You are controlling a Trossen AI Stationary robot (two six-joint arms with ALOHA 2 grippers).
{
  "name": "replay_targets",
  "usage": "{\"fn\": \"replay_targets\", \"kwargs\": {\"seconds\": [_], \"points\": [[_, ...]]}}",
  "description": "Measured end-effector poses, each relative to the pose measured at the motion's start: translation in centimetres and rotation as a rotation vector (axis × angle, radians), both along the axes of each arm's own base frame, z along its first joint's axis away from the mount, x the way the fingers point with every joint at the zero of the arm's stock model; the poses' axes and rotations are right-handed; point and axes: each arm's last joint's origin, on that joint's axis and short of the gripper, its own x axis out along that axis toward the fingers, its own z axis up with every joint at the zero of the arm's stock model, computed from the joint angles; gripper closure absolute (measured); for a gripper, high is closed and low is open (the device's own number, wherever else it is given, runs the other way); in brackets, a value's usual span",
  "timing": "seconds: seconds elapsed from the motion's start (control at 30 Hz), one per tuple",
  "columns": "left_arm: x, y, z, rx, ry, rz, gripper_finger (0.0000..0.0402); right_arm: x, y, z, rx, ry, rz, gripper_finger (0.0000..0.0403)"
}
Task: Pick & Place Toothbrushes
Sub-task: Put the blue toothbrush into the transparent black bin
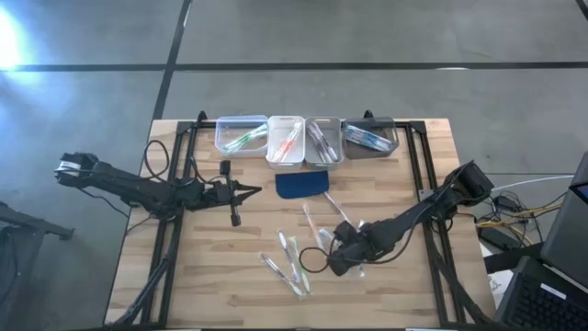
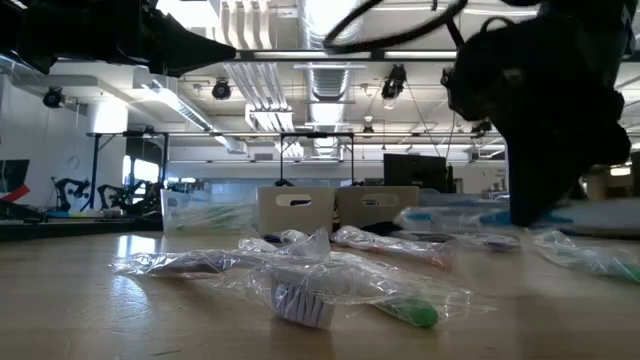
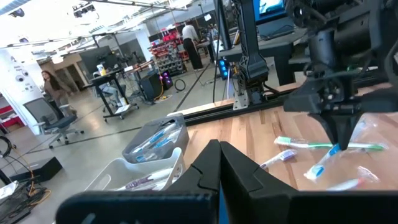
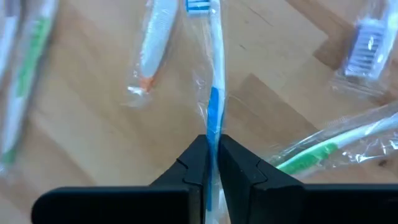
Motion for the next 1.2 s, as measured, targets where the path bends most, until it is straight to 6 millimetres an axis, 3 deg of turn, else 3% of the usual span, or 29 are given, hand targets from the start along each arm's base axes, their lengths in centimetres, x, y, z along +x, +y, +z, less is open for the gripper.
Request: {"fn": "replay_targets", "kwargs": {"seconds": [0.3, 0.57, 0.8, 1.2], "points": [[0.0, 0.0, 0.0, 0.0, 0.0, 0.0, 0.0396, 0.7, 0.1, 4.2, -0.12, 0.058, 0.067, 0.0378], [0.0, 0.0, 0.0, 0.0, 0.0, 0.0, 0.0396, 0.4, -1.1, 7.9, -0.281, 0.176, 0.089, 0.0383], [0.0, 0.0, 0.0, 0.0, 0.0, 0.0, 0.0396, 0.9, -4.0, 9.6, -0.359, 0.286, 0.151, 0.038], [0.0, 0.0, 0.0, 0.0, 0.001, 0.0, 0.0396, 1.2, -11.4, 10.9, -0.431, 0.464, 0.222, 0.0381]]}}
